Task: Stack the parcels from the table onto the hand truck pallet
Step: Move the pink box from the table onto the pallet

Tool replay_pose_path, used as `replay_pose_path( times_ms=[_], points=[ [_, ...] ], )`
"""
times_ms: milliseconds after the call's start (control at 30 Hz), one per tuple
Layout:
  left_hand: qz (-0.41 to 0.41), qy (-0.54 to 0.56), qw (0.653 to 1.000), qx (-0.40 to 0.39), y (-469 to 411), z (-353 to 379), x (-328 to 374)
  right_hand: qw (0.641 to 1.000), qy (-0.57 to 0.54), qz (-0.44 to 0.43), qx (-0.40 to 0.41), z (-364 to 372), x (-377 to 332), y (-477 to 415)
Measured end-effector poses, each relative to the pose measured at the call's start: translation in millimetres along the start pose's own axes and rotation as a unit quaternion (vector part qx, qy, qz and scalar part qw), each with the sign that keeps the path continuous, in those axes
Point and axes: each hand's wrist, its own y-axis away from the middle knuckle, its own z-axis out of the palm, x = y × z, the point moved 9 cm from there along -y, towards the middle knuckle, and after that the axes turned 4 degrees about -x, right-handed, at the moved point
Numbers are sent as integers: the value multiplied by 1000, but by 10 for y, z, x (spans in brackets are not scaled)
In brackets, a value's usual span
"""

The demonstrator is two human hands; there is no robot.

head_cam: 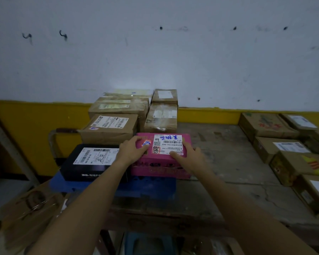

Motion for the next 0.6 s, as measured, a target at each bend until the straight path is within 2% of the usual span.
replay_pose_path(
  times_ms=[167,400,600],
  points=[
    [11,-1,1000,27,29,-185,66,1000,10,-13,9,-100,-17,12],
    [54,-13,992,114,75,-373,356,998,11,-39,39,-249,41,66],
    [117,-15,988,103,21,-133,923,996,-17,-62,60,-473,321,120]
  ],
)
